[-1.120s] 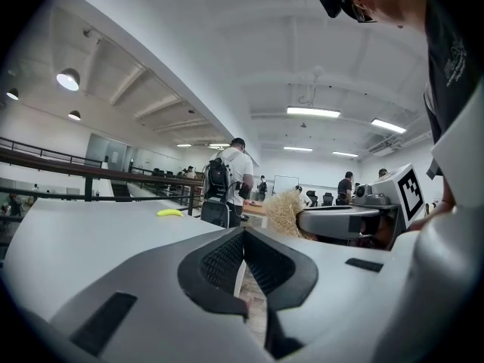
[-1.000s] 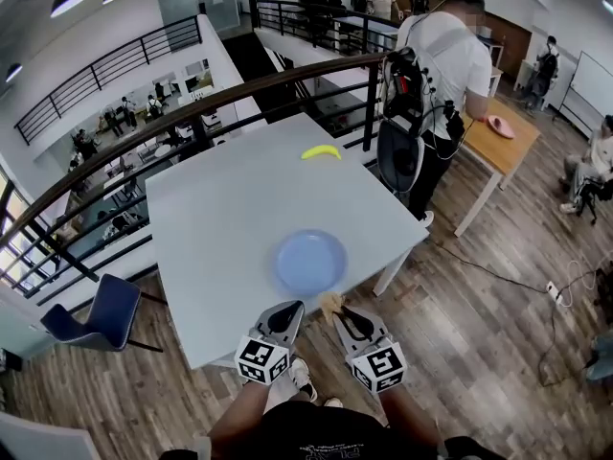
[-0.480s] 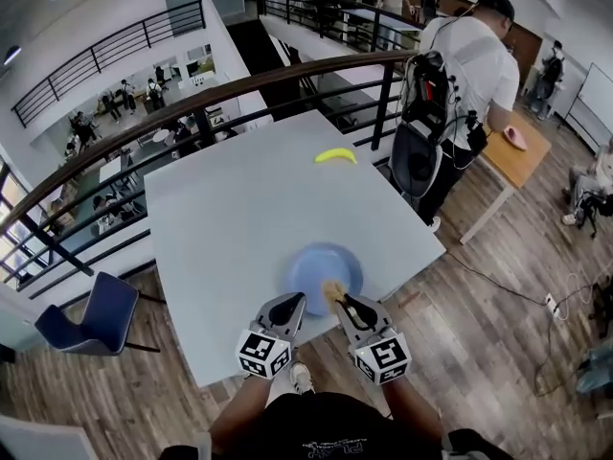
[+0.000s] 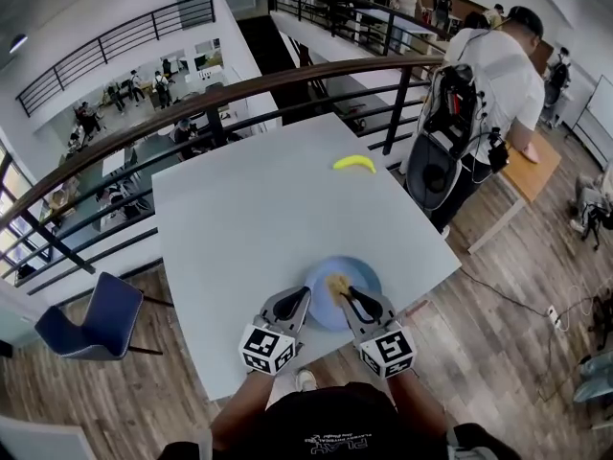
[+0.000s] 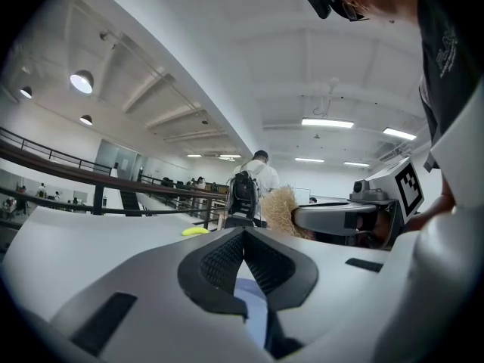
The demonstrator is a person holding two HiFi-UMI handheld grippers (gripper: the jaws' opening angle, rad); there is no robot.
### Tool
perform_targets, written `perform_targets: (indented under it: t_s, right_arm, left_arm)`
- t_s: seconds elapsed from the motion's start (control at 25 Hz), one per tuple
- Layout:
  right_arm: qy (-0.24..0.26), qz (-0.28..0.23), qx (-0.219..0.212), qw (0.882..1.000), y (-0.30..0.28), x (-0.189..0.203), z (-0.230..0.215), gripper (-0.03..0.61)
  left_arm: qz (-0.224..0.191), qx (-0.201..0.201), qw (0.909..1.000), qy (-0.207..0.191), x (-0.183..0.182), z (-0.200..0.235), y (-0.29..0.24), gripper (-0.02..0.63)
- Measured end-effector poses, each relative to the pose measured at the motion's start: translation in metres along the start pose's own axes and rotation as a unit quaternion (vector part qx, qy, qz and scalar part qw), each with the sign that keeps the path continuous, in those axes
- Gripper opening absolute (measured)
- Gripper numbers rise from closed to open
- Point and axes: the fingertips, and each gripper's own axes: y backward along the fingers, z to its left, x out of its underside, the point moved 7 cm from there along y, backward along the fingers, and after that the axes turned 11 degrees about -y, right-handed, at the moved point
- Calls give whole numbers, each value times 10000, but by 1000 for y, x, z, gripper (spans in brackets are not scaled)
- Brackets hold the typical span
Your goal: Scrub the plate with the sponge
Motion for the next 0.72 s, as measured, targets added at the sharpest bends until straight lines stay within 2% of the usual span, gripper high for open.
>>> perform_targets:
  t_s: [0.44, 0.72]
  right_arm:
    - [18, 108, -281, 9995, -36, 1, -23, 67]
    - [31, 182, -644, 9978, -79, -5, -52, 67]
  left_arm:
    - [48, -302, 9994, 157, 10, 25, -24, 14]
    - [102, -725, 9971, 219, 12, 54, -49, 14]
